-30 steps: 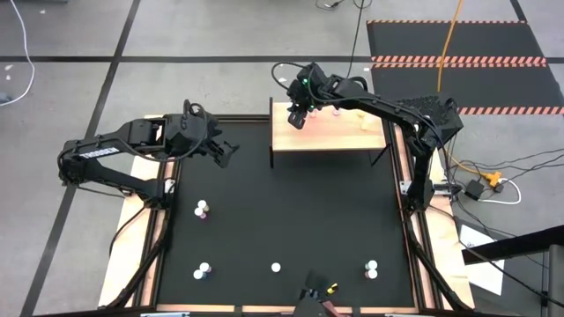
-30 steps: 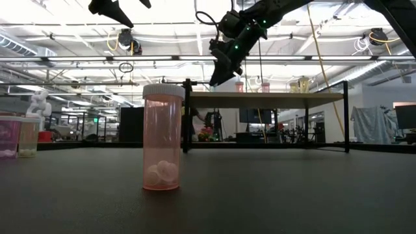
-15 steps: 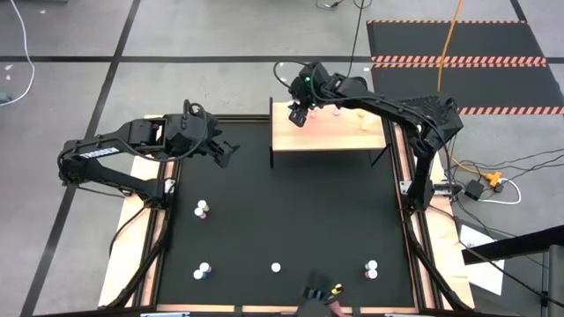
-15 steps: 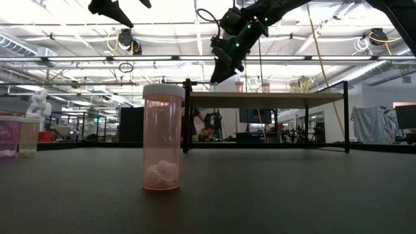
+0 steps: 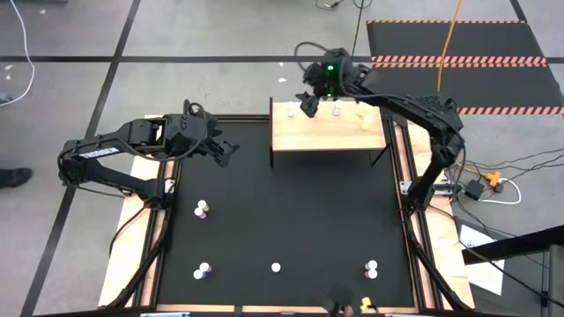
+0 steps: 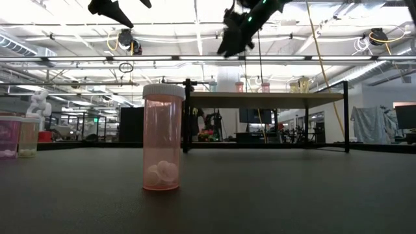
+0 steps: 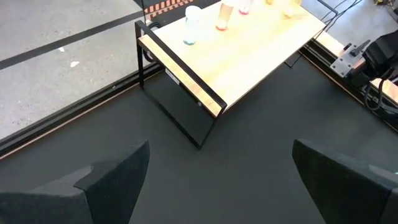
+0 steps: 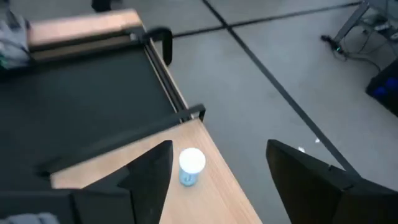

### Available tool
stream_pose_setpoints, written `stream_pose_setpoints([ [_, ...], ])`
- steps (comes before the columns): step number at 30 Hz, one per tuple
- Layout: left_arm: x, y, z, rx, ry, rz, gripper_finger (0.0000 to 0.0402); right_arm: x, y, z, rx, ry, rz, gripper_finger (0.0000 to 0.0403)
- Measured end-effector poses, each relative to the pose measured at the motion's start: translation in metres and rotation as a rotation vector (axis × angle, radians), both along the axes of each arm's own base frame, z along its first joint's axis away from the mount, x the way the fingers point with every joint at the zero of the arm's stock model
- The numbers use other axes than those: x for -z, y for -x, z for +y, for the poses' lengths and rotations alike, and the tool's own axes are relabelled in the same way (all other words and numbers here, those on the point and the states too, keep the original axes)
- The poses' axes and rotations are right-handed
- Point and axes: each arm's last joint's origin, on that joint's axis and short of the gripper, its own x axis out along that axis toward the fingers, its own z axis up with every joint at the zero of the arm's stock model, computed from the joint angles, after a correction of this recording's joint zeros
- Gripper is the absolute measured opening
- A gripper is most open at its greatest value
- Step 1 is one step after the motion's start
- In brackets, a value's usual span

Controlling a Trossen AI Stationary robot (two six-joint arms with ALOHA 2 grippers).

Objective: Pick and place medicine bottles onto shelf by color
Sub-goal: Put the bottom pink pill bottle on the shelf aligned with the other pink pill bottle

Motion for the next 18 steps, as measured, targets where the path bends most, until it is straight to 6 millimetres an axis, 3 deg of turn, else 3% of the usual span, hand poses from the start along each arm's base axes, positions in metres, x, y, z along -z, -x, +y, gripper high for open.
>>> stream_pose_setpoints([
  [3, 0.000, 0.000, 0.000, 0.000, 0.000, 0.000, 0.0392, -0.018, 0.012, 0.016, -0.025, -0.020, -0.042, 0.0246],
  [7, 0.000, 0.000, 0.000, 0.012, -0.012, 0.006, 0.0392, -0.031, 0.022, 0.047, -0.189, -0.104, -0.073, 0.0237],
  [18, -0.005, -0.007, 0.000, 0.104, -0.100, -0.012, 0.0392, 0.007, 0.023, 0.132, -0.354, -0.198, -0.146, 0.0213],
])
